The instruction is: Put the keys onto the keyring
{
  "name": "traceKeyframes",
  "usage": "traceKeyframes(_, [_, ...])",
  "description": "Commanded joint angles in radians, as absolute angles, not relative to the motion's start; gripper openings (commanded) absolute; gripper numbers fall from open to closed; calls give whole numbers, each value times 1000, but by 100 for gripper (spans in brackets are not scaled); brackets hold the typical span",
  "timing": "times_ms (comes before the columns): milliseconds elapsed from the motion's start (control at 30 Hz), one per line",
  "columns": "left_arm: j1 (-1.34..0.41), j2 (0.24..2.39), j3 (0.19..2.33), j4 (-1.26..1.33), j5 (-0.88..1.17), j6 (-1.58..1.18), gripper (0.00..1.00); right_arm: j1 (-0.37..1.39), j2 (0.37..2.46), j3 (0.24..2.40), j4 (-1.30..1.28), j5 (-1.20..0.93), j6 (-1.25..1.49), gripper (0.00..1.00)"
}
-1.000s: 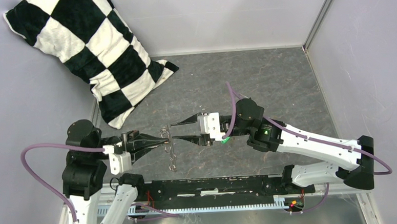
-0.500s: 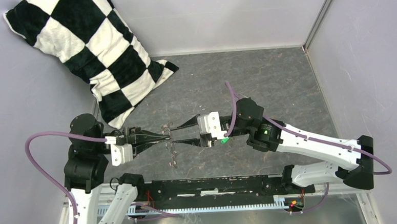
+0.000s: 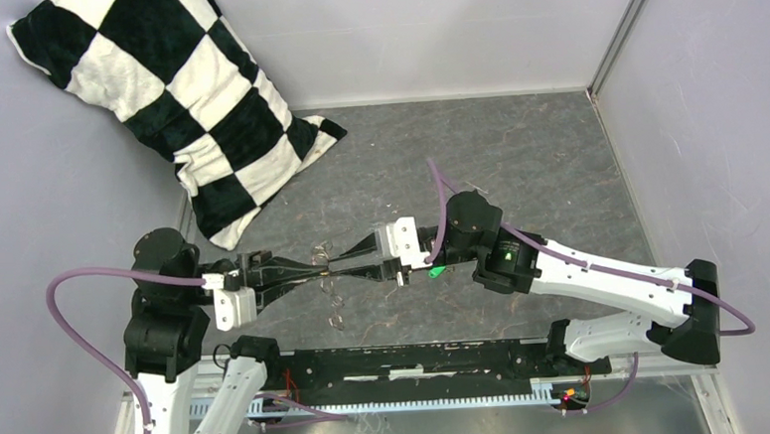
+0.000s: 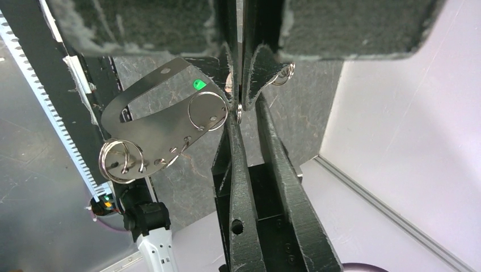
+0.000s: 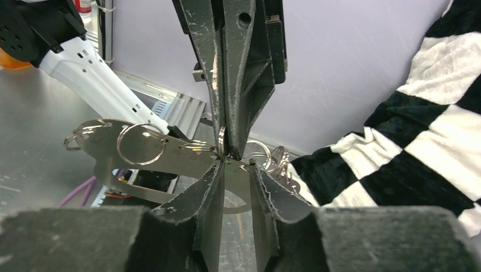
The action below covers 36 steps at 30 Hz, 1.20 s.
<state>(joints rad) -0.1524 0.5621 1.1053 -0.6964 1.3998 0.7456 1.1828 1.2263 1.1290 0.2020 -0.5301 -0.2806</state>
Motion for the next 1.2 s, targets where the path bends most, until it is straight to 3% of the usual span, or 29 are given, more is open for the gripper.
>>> traceKeyframes(0, [-150, 533, 1078, -668, 1434, 736, 2, 1184, 1217, 1188, 192, -501, -287, 35])
traceKeyframes(67, [-150, 531, 1075, -668, 1433, 730, 2, 1184, 1203, 1192, 163, -477, -313, 43])
traceKeyframes(167, [-150, 524, 1076, -668, 1434, 724, 2, 1181, 1174, 1194, 117, -431, -353, 45])
traceKeyframes(1167, [-150, 527, 1077, -669, 1432, 716, 2, 1170, 1235, 1183, 210, -569, -253, 42])
